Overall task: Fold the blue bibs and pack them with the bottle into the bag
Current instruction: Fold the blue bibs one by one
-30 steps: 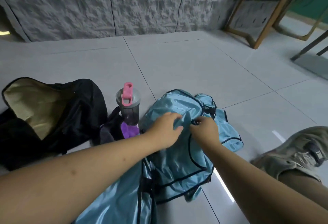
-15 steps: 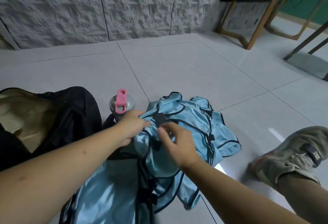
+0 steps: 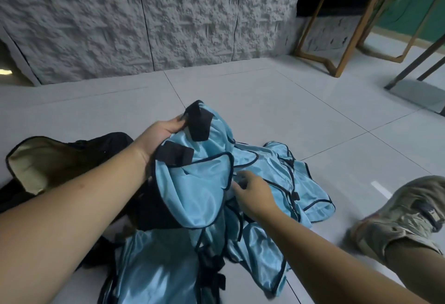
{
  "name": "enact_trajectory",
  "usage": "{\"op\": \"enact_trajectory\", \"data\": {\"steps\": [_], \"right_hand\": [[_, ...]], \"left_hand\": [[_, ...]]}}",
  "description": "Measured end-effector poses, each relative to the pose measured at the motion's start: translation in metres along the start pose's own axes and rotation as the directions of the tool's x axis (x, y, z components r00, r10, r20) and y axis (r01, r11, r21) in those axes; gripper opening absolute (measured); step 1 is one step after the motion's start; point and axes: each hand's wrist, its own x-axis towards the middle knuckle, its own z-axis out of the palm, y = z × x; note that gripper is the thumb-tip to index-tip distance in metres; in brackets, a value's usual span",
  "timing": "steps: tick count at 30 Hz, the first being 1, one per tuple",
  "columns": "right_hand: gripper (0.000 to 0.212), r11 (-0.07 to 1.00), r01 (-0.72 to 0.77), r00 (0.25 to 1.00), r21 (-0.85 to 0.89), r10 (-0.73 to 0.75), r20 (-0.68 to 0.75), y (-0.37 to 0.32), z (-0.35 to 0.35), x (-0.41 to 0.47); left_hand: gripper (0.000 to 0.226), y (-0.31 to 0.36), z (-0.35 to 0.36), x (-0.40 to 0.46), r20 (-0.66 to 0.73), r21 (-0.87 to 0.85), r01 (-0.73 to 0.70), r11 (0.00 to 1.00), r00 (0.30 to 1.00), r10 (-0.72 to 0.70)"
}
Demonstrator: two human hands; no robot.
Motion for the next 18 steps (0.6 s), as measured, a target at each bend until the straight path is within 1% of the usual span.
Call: {"op": "enact_trajectory", "data": {"steps": [1,2,3,4,5,6,8,9,10,11,13,14,15,16,17,18], "right_hand": [[0.045,0.995,-0.044,0.999,0.085,0.043,0.023,-0.004,-0.001,0.002],[0.046,0.976,-0.102,0.993,0.194,0.088,0.082,-0.007,-0.001,0.003],[0.047,0.931,-0.169,0.979,0.324,0.121,0.164,-0.010,0.001,0.004],[0.048,0.858,-0.250,0.956,0.449,0.146,0.253,-0.014,0.002,0.002],[0.051,0.763,-0.334,0.926,0.554,0.157,0.342,-0.018,0.001,-0.001],[0.057,0.645,-0.403,0.895,0.650,0.129,0.427,-0.021,0.000,-0.002],[0.075,0.380,-0.509,0.825,0.773,-0.041,0.563,-0.029,-0.006,-0.005],[0.084,0.256,-0.547,0.797,0.797,-0.130,0.589,-0.036,-0.012,-0.006],[0.091,0.175,-0.555,0.791,0.813,-0.194,0.581,-0.043,-0.019,-0.006],[0.093,0.146,-0.525,0.802,0.838,-0.243,0.545,-0.051,-0.027,-0.006],[0.084,0.150,-0.408,0.846,0.901,-0.307,0.435,-0.062,-0.044,-0.001],[0.080,0.141,-0.346,0.872,0.928,-0.316,0.373,-0.064,-0.054,0.004],[0.075,0.126,-0.286,0.895,0.950,-0.318,0.312,-0.067,-0.062,0.008],[0.064,0.113,-0.229,0.912,0.967,-0.322,0.254,-0.067,-0.071,0.013],[0.048,0.114,-0.183,0.922,0.977,-0.326,0.210,-0.067,-0.081,0.018],[0.031,0.119,-0.151,0.923,0.981,-0.337,0.184,-0.067,-0.091,0.021]], "left_hand": [[0.039,0.007,0.009,-0.001,0.025,-0.015,-0.006,1.000,1.000,0.006],[0.043,0.013,0.018,-0.003,0.043,-0.025,-0.002,1.000,0.999,0.004],[0.046,0.019,0.026,-0.003,0.069,-0.028,0.005,1.000,0.998,-0.004],[0.047,0.024,0.035,-0.004,0.096,-0.030,0.012,0.999,0.995,-0.009],[0.045,0.030,0.040,-0.005,0.126,-0.034,0.017,0.999,0.992,-0.012],[0.043,0.035,0.046,-0.006,0.170,-0.036,0.024,0.999,0.985,-0.017],[0.041,0.044,0.054,-0.011,0.247,-0.043,0.011,0.999,0.969,0.000],[0.040,0.048,0.058,-0.014,0.264,-0.032,-0.012,0.999,0.964,0.020],[0.040,0.052,0.056,-0.016,0.259,-0.018,-0.029,0.999,0.965,0.033],[0.041,0.055,0.052,-0.018,0.257,-0.009,-0.040,0.999,0.966,0.041],[0.040,0.057,0.032,-0.018,0.243,-0.032,-0.036,0.999,0.969,0.042],[0.049,0.057,0.020,-0.015,0.250,-0.042,-0.047,0.998,0.967,0.056],[0.068,0.054,0.006,-0.013,0.243,-0.037,-0.049,0.998,0.968,0.057],[0.080,0.050,-0.006,-0.012,0.231,0.000,-0.036,0.999,0.972,0.035],[0.081,0.045,-0.017,-0.011,0.234,0.055,0.000,0.998,0.972,-0.013],[0.076,0.038,-0.024,-0.013,0.253,0.119,0.058,0.991,0.964,-0.087]]}}
